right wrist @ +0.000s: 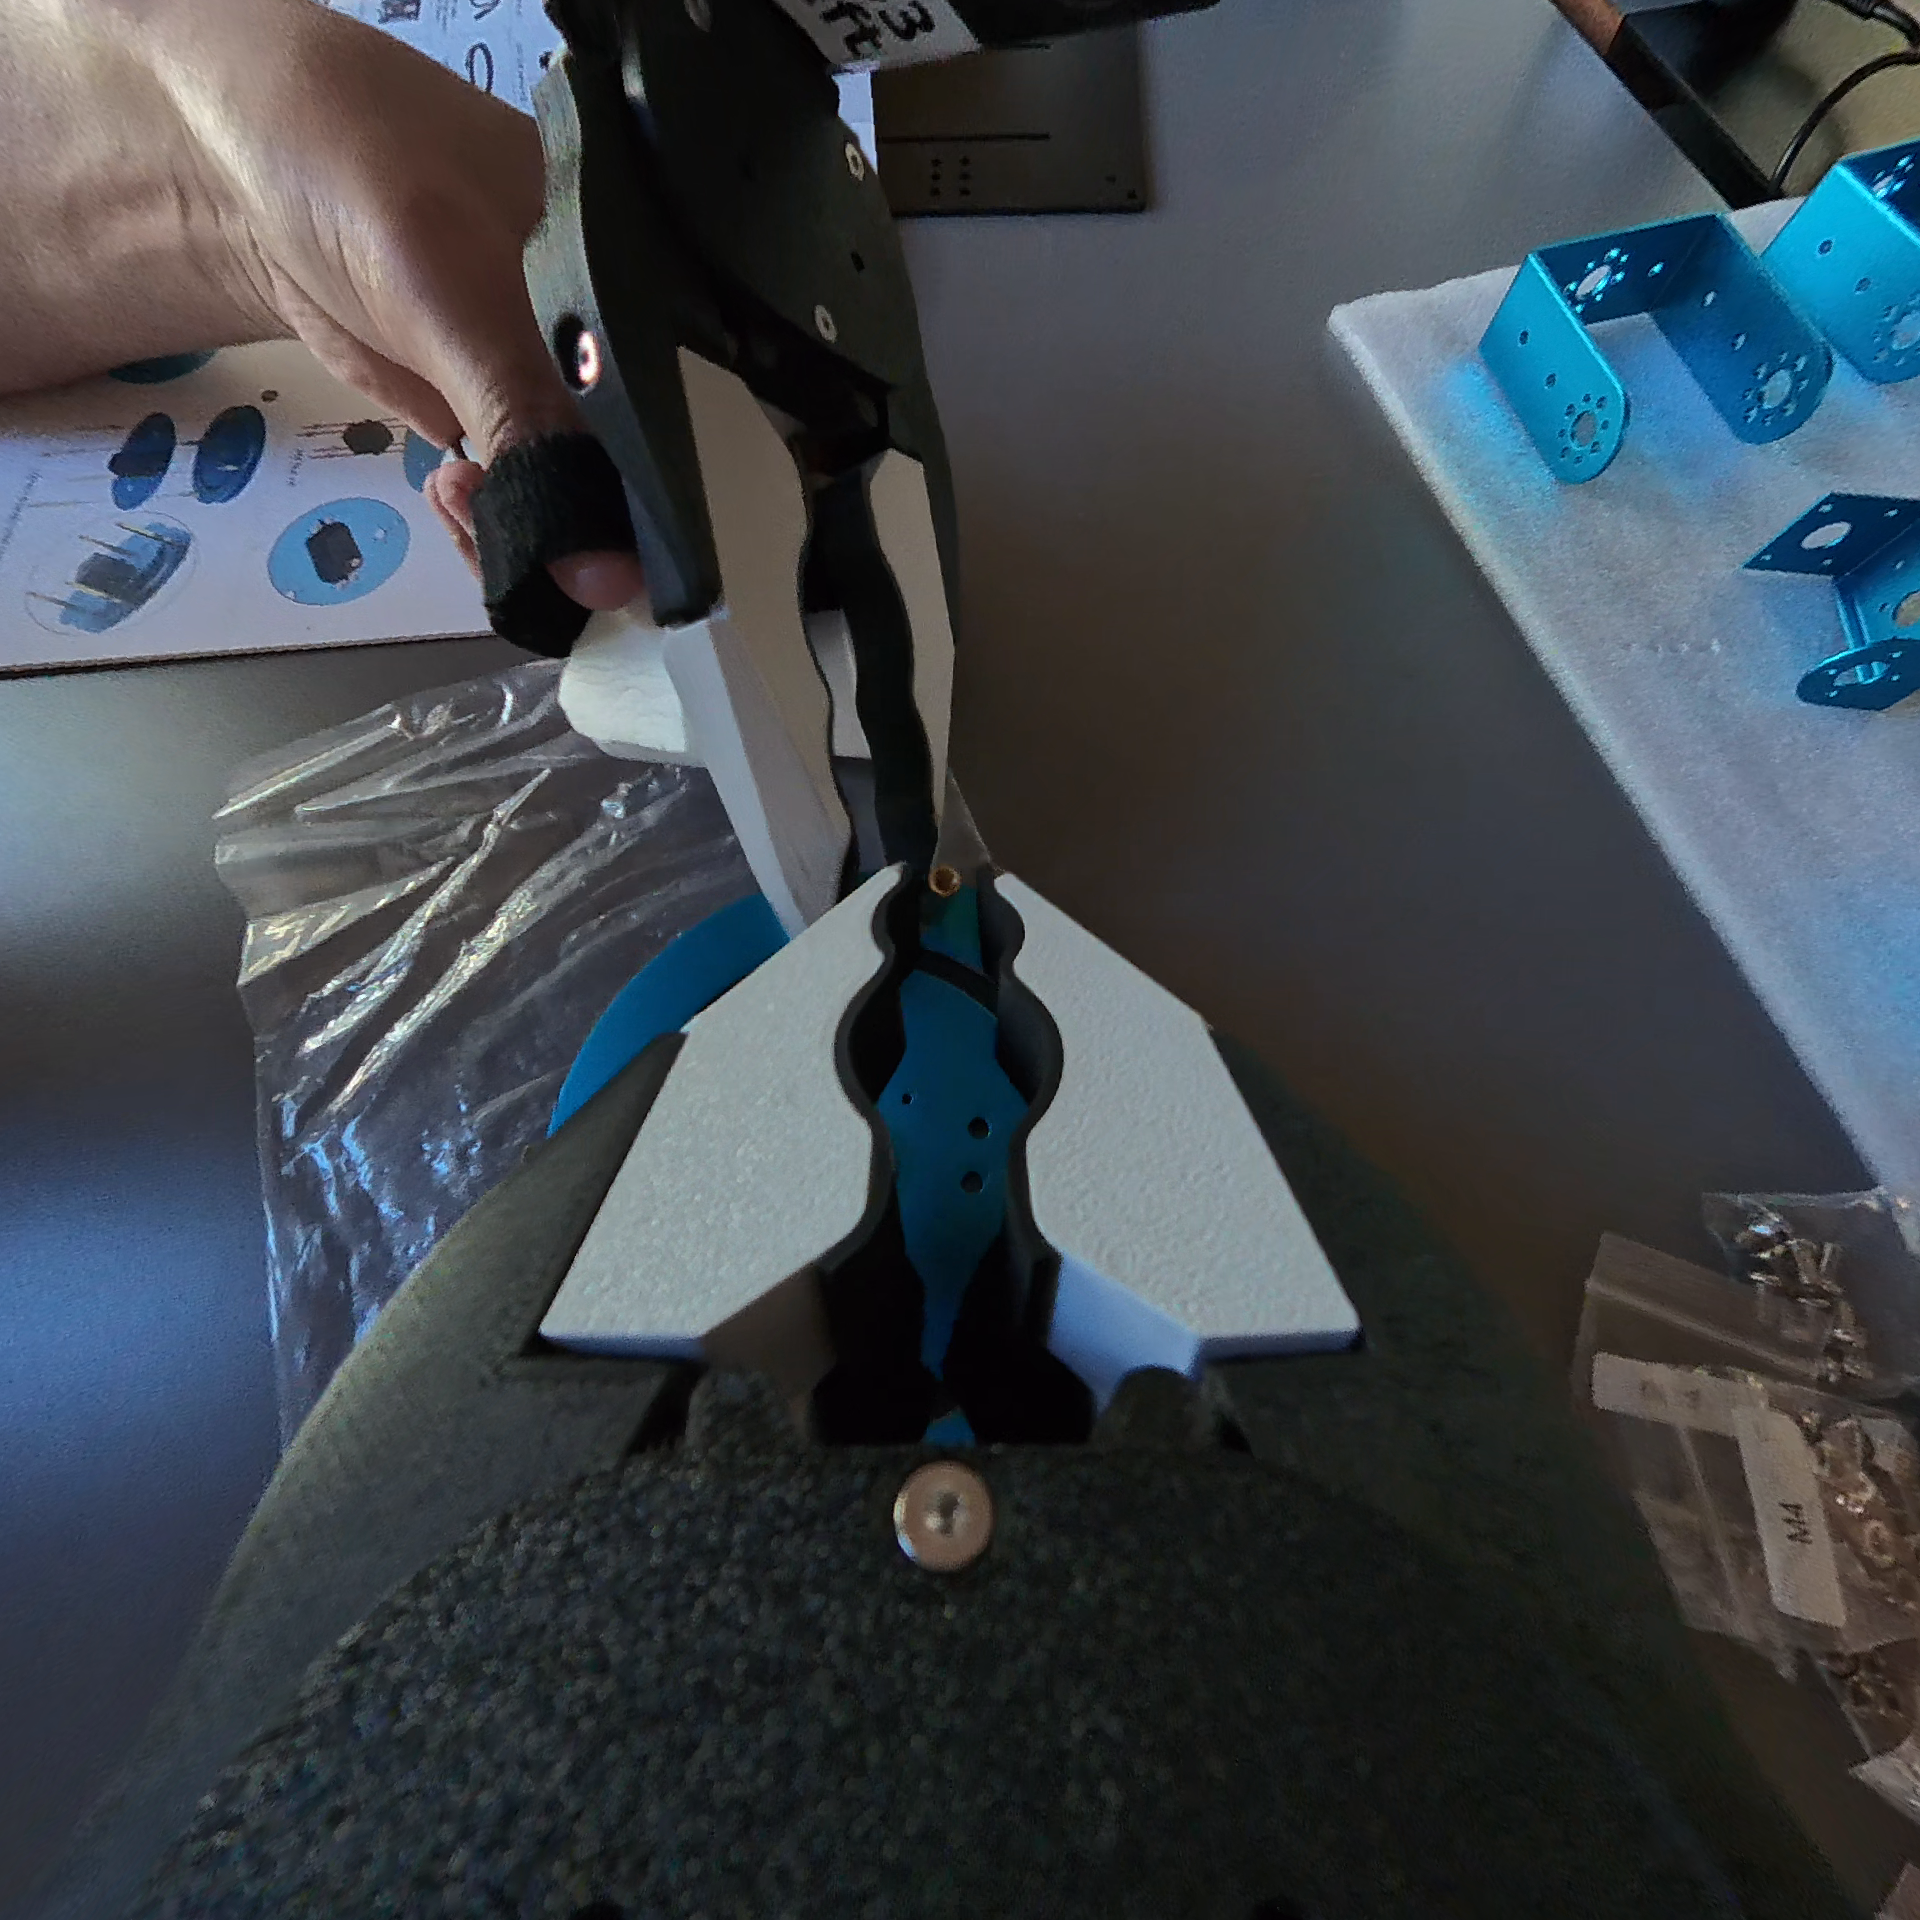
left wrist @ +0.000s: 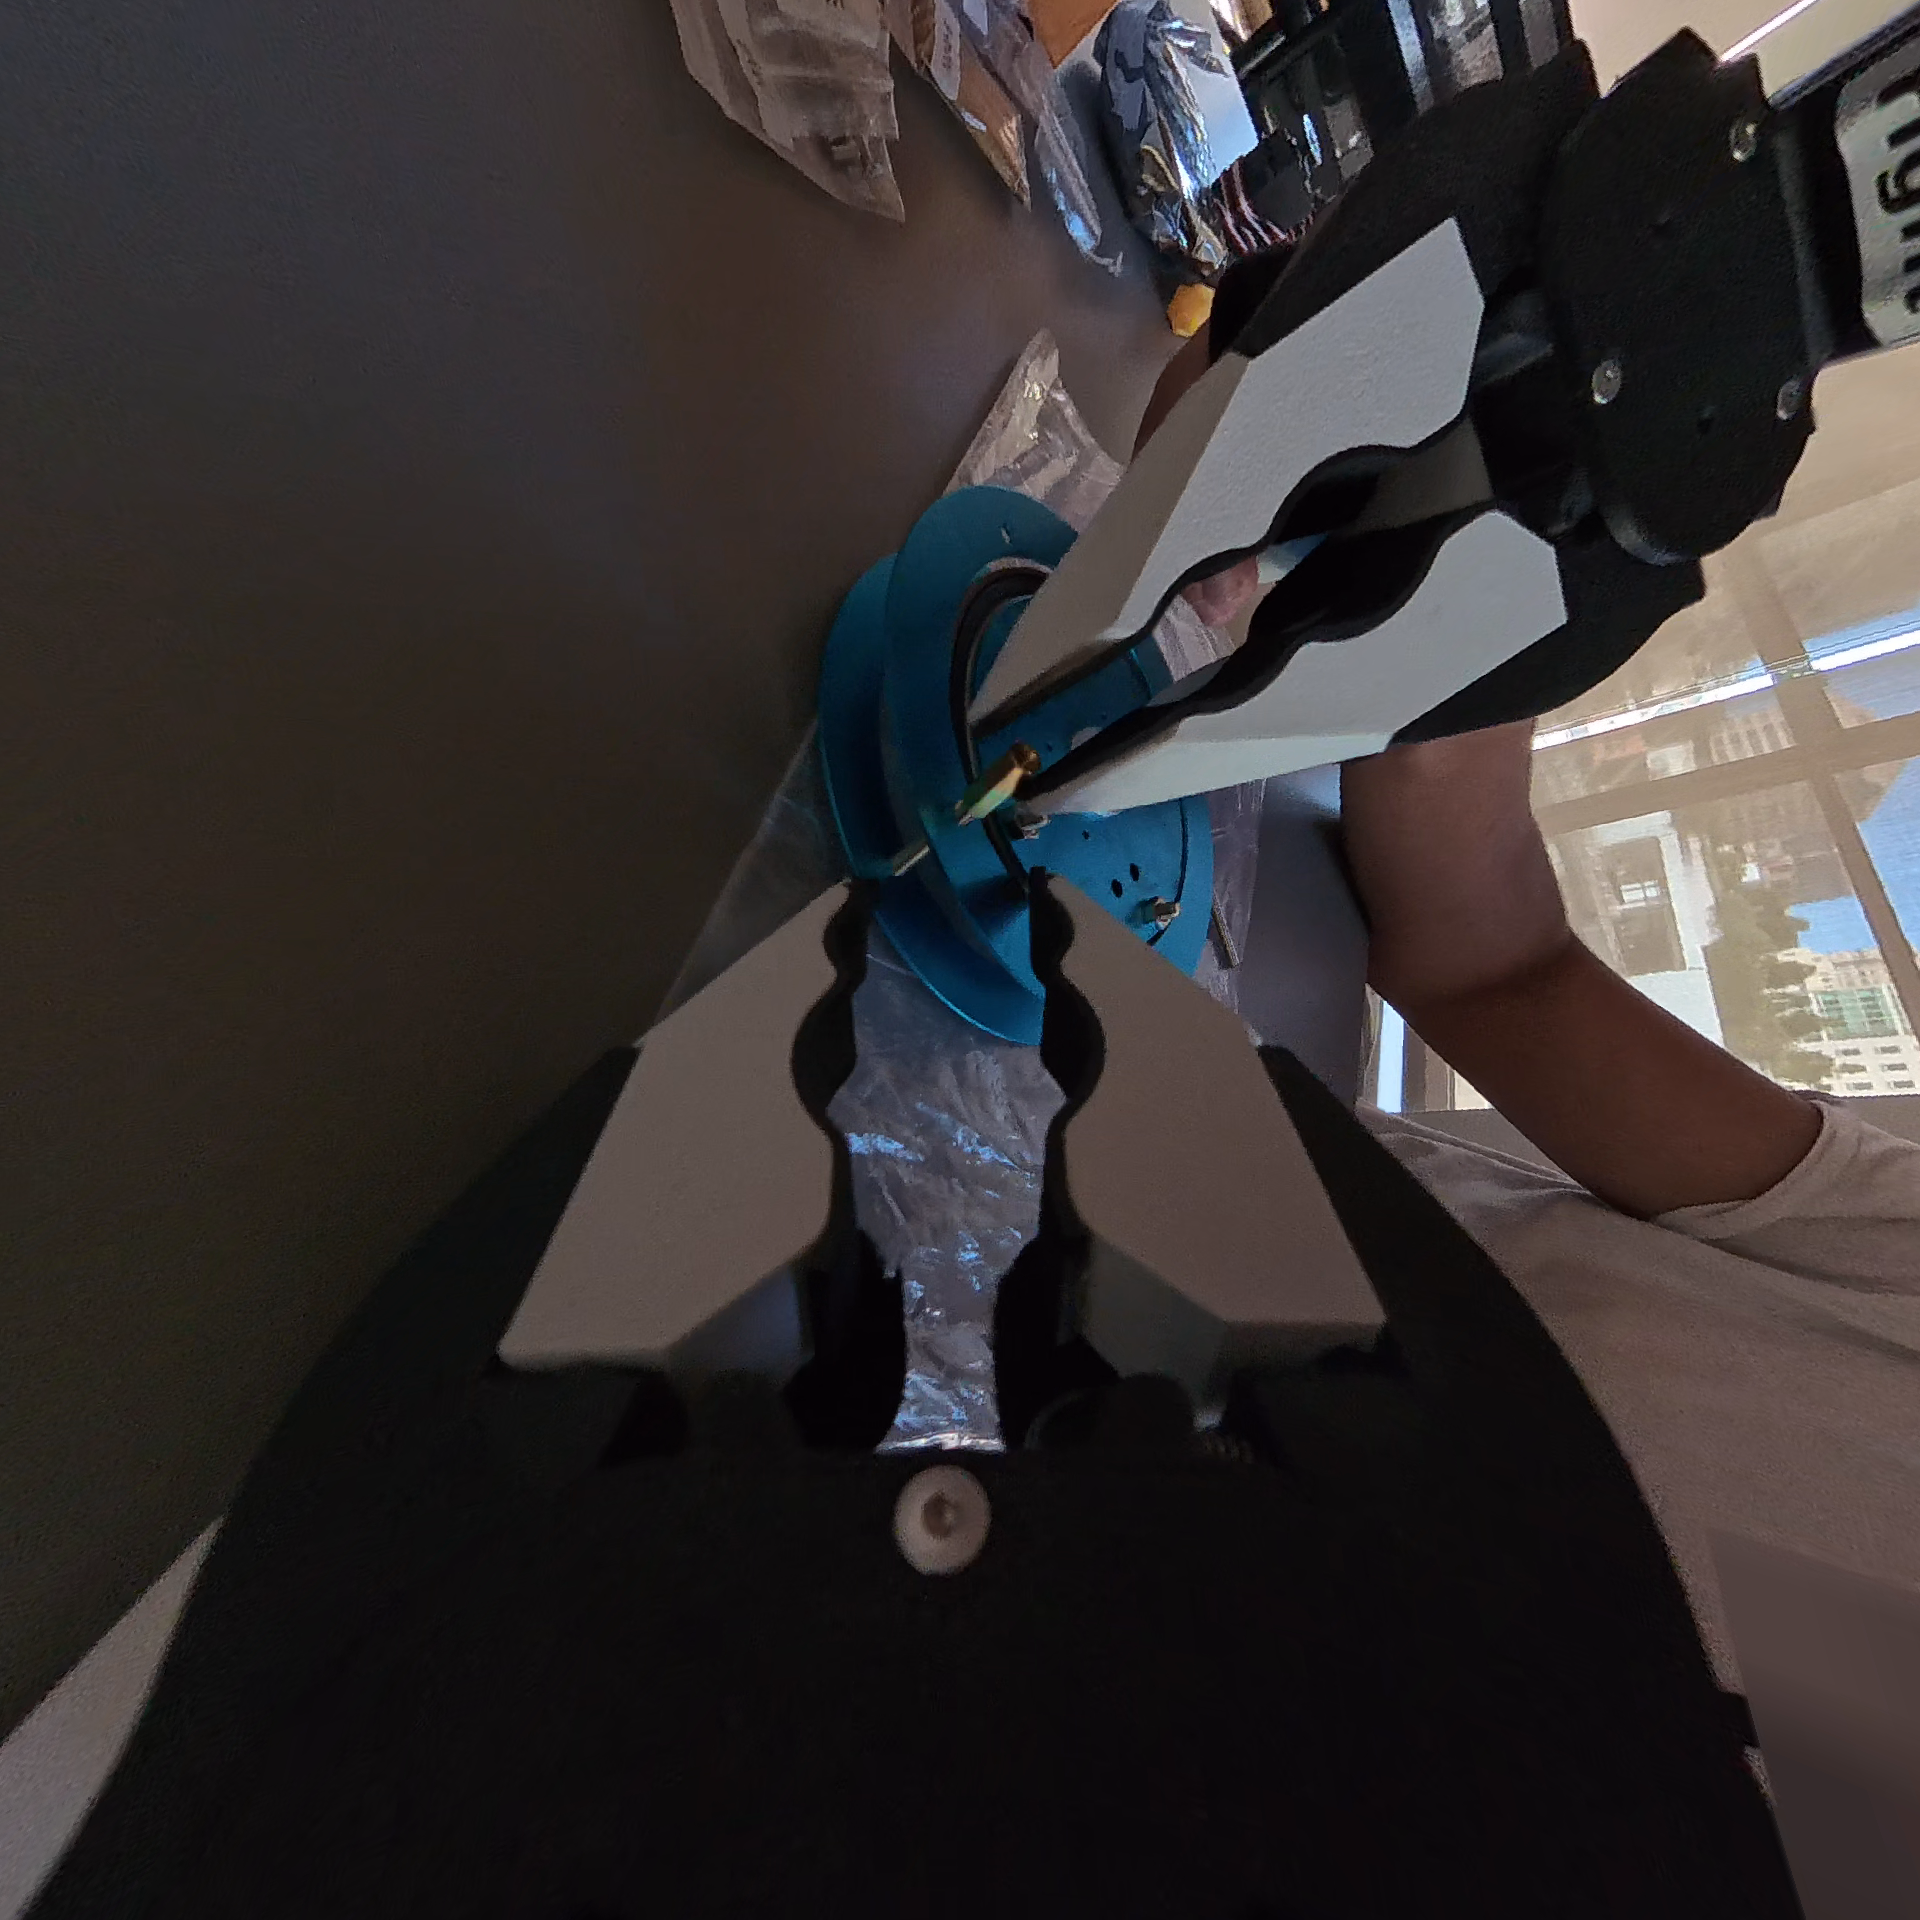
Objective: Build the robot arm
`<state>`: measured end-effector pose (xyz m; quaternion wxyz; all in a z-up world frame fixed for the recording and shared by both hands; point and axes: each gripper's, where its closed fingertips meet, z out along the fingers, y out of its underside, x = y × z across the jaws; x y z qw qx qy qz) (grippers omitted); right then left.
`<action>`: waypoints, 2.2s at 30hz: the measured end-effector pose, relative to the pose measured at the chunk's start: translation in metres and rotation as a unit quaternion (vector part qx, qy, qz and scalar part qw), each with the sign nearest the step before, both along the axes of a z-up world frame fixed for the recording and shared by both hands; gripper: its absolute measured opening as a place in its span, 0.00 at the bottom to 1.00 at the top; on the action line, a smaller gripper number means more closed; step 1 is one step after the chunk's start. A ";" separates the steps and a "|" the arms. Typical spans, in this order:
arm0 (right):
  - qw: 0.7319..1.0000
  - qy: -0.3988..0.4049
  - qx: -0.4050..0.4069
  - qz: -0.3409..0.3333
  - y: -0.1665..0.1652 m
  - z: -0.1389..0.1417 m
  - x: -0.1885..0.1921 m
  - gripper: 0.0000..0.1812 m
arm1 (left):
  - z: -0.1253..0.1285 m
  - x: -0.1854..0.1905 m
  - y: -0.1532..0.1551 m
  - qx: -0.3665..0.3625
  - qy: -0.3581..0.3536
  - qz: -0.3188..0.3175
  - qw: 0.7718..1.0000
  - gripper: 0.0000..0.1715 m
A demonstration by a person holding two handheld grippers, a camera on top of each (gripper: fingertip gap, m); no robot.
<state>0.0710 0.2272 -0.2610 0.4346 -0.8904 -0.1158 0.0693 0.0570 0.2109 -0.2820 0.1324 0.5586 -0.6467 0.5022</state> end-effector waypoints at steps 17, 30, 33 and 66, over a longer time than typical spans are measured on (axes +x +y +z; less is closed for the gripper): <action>1.000 -0.007 0.008 0.007 0.003 0.001 -0.005 0.05 | -0.001 -0.002 -0.001 0.015 -0.007 -0.003 1.000 0.17; 0.999 0.036 0.010 0.029 0.000 0.005 -0.011 0.09 | 0.000 -0.002 -0.001 0.009 -0.005 -0.003 1.000 0.17; 0.998 0.053 0.000 0.037 -0.007 0.010 -0.016 0.03 | 0.000 -0.002 -0.001 0.008 -0.004 -0.003 1.000 0.17; 0.996 0.049 -0.065 0.028 -0.016 0.011 -0.016 0.05 | 0.000 -0.003 -0.002 -0.002 0.001 -0.007 1.000 0.16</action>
